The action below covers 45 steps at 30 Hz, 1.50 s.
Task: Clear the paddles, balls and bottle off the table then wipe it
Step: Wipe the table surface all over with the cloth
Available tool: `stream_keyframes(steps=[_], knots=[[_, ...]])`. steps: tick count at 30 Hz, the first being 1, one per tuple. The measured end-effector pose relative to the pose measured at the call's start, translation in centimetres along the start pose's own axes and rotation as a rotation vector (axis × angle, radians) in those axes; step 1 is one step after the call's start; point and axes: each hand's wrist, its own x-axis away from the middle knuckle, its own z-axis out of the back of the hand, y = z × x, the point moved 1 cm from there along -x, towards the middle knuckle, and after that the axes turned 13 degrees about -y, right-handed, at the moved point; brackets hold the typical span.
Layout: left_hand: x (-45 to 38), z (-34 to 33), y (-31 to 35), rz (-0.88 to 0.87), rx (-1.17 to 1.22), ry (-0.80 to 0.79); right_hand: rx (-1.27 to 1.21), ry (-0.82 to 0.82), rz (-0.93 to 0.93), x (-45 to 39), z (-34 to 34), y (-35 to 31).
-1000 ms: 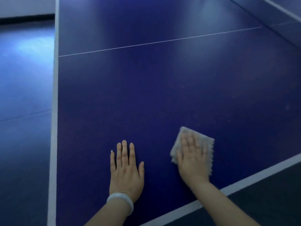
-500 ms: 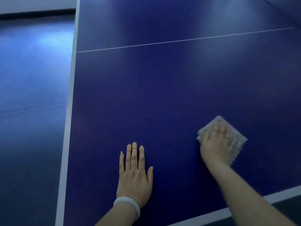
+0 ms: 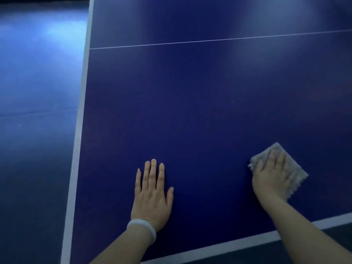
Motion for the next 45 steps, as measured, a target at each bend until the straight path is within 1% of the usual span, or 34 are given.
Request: stream_keyframes(steps=[1, 2, 3, 6, 7, 8, 9, 10, 12, 14, 16, 18, 21, 24, 25, 28, 30, 32, 34, 36, 37, 38, 39, 41, 42, 43, 44, 45], knots=[[0.0, 0.0, 0.0, -0.002, -0.003, -0.008, 0.009, 0.014, 0.021, 1.7, -0.9, -0.6], [0.0, 0.0, 0.0, -0.005, -0.004, -0.011, 0.030, 0.012, 0.083, 3.5, -1.9, -1.7], [-0.1, 0.0, -0.1, -0.009, -0.005, -0.011, 0.063, -0.004, 0.187, 5.3, -3.0, -3.0], [0.0, -0.1, -0.1, -0.013, -0.016, -0.023, 0.213, -0.047, 0.606, 9.6, -5.5, -5.0], [0.0, 0.0, -0.1, -0.011, -0.015, -0.025, 0.256, -0.045, 0.706, 9.8, -5.6, -4.3], [0.0, 0.1, -0.1, -0.010, -0.009, -0.024, 0.274, -0.053, 0.751, 9.4, -5.1, -3.0], [0.0, 0.2, -0.1, -0.010, 0.000, -0.018, 0.277, -0.053, 0.733, 8.3, -4.4, -1.2], [0.1, 0.3, 0.0, -0.011, 0.009, -0.011, 0.263, -0.053, 0.668, 7.1, -3.7, 0.9], [0.2, 0.6, 0.3, -0.004, 0.021, -0.001, 0.230, -0.037, 0.485, 4.4, -2.0, 4.7], [0.2, 0.9, 0.7, 0.016, 0.025, 0.016, 0.260, -0.049, 0.407, 2.8, -1.0, 6.3], [-0.1, 1.3, 1.9, 0.082, 0.064, 0.024, 0.278, -0.066, 0.422, 2.3, -0.8, 6.3], [-0.3, 2.1, 4.6, 0.151, 0.141, 0.033, 0.255, -0.079, 0.433, 2.3, -0.7, 6.3], [-0.2, 2.4, 11.1, 0.122, 0.209, 0.069, 0.241, -0.094, 0.480, 2.0, -0.6, 6.6], [-0.8, 1.3, 18.7, 0.109, 0.276, 0.025, 0.257, -0.077, 0.578, 1.5, -0.2, 7.6], [-1.3, 1.0, 21.0, 0.146, 0.302, 0.014, 0.271, -0.080, 0.634, 1.5, -0.1, 8.3], [-3.2, 0.5, 25.5, 0.366, 0.400, -0.003, 0.330, -0.087, 0.801, 0.8, 0.8, 12.8], [-3.9, -0.1, 26.8, 0.469, 0.367, 0.013, 0.371, -0.053, 0.806, -1.0, 2.1, 17.3], [-4.0, -0.6, 26.9, 0.515, 0.303, 0.045, 0.379, 0.003, 0.695, -3.1, 3.7, 21.5], [-4.3, -1.1, 27.2, 0.539, 0.267, 0.058, 0.303, 0.003, 0.501, -4.9, 5.1, 24.1], [-4.4, -1.3, 27.5, 0.551, 0.245, 0.040, 0.219, 0.032, 0.343, -5.2, 5.1, 24.1], [-4.5, -1.3, 27.6, 0.556, 0.230, 0.035, 0.199, 0.051, 0.305, -4.8, 4.6, 23.2], [-4.6, -1.2, 27.6, 0.561, 0.217, 0.033, 0.214, 0.056, 0.315, -4.0, 3.9, 21.9], [-4.7, -1.2, 27.7, 0.566, 0.209, 0.030, 0.245, 0.037, 0.384, -3.0, 3.2, 20.4], [-4.6, -1.2, 27.8, 0.569, 0.199, 0.029, 0.288, -0.012, 0.663, -1.4, 2.2, 17.7], [-4.6, -1.2, 27.8, 0.565, 0.198, 0.037, 0.296, -0.020, 0.806, -1.3, 2.1, 17.1], [-4.6, -1.3, 27.8, 0.560, 0.202, 0.045, 0.326, -0.028, 0.912, -1.8, 2.5, 17.2], [-4.6, -1.4, 27.7, 0.559, 0.204, 0.051, 0.384, -0.040, 0.978, -2.8, 3.1, 17.8], [-4.6, -1.5, 27.6, 0.561, 0.204, 0.055, 0.458, -0.033, 1.003, -4.1, 3.8, 18.9]])
